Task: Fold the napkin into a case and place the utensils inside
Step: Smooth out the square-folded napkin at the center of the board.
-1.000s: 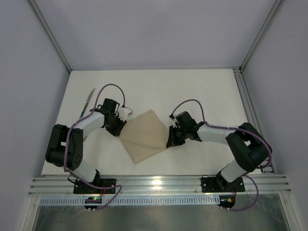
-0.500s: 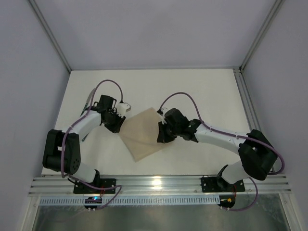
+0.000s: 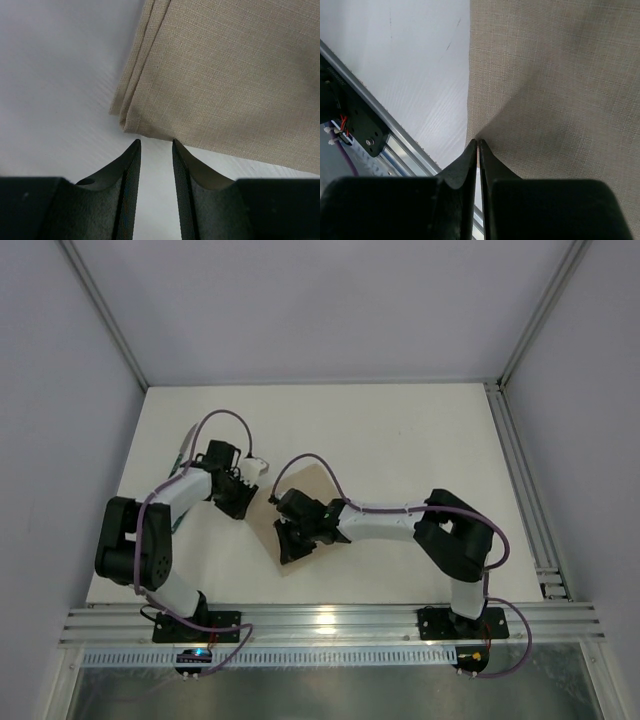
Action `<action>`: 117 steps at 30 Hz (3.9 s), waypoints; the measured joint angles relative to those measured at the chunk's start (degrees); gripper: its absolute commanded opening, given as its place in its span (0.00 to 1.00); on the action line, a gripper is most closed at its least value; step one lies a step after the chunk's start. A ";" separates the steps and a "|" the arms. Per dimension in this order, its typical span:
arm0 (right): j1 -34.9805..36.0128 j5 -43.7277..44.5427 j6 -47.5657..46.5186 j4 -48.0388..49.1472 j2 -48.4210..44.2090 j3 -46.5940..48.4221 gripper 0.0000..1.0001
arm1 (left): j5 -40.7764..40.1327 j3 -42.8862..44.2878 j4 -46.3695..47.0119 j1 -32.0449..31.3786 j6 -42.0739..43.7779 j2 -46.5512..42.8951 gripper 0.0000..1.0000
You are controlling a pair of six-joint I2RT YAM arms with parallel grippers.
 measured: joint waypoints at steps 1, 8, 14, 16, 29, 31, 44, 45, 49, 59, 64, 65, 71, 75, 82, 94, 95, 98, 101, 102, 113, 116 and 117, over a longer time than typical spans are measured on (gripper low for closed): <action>-0.07 -0.02 0.09 -1.27 0.09 0.39 0.08 | 0.00 0.00 0.09 0.00 0.00 0.52 0.34; -0.33 -0.09 -1.51 -11.21 1.07 4.00 0.09 | -0.04 0.17 1.22 0.02 0.00 2.38 0.34; -0.35 -0.09 -5.81 -18.23 4.61 7.41 0.10 | 0.02 0.76 1.79 0.02 -0.02 2.99 0.34; -0.33 0.26 -7.26 -19.52 4.72 8.15 0.10 | 0.09 0.81 1.88 0.02 -0.15 2.99 0.34; -1.92 -0.44 -7.78 -12.20 -12.39 0.66 0.12 | 9.33 1.33 -4.98 -0.66 -0.11 -12.66 0.34; -4.98 -0.35 -6.86 -9.55 -18.62 -3.17 0.12 | 9.75 1.73 -5.92 -2.91 -0.02 -15.74 0.33; -23.54 -0.22 -5.40 -2.64 -25.57 -20.87 0.09 | 0.59 -1.81 -1.53 -34.49 1.14 -9.94 0.28; -23.63 -0.20 -5.40 -1.79 -25.35 -21.00 0.08 | 0.07 -2.29 -0.79 -35.26 1.42 -8.63 0.28; -24.52 -0.13 -5.42 1.05 -21.62 -21.05 0.07 | -1.53 -6.19 1.66 -36.11 2.75 -6.08 0.28; -28.72 -2.16 -3.32 4.44 -14.14 -22.01 0.04 | -1.90 -11.19 4.83 -38.03 7.58 -8.72 0.27; -29.05 -2.12 -2.47 4.83 -14.01 -22.03 0.04 | -1.44 -13.38 5.95 -38.21 9.09 -11.10 0.27; -29.11 -2.12 -2.40 4.83 -14.03 -22.03 0.04 | -1.44 -13.68 6.08 -38.23 9.29 -11.47 0.27; -29.31 -1.86 -2.40 4.52 -14.34 -22.03 0.04 | -1.44 -14.64 5.55 -38.25 10.29 -13.00 0.27; -29.90 -0.13 -2.89 2.40 -15.74 -22.03 0.04 | -1.40 -14.60 2.97 -38.25 10.19 -14.12 0.28; -27.89 2.19 -3.74 -1.55 -20.33 -21.09 0.04 | 0.63 -11.85 -1.25 -38.25 8.63 -17.07 0.28; -25.38 1.64 -2.03 1.66 -19.08 -20.72 0.04 | 2.21 -11.17 -0.39 -39.74 6.25 -10.62 0.28; -25.44 1.62 -1.90 1.99 -18.75 -21.09 0.04 | 2.21 -11.28 -0.35 -39.91 6.27 -10.29 0.28; -26.67 1.31 -1.55 2.89 -17.92 -23.37 0.04 | 2.23 -11.32 -0.24 -40.09 6.36 -9.94 0.27; -29.62 -0.37 -1.01 3.85 -17.64 -25.14 0.04 | 2.43 -11.34 -0.15 -40.09 6.86 -9.92 0.27; -30.21 -0.66 -0.98 4.13 -17.64 -25.29 0.04 | 2.62 -11.37 -0.09 -40.09 7.23 -9.92 0.27; -31.89 -0.81 -2.75 2.01 -18.36 -24.46 0.07 | 3.04 -11.76 -1.22 -40.11 9.11 -11.47 0.35; -32.09 -0.31 -4.55 -2.45 -19.61 -21.55 0.16 | 2.69 -11.23 -3.58 -40.11 8.57 -14.62 0.38; -32.11 -0.28 -5.35 -3.93 -19.98 -19.76 0.23 | 2.40 -10.62 -4.17 -40.09 8.13 -16.22 0.39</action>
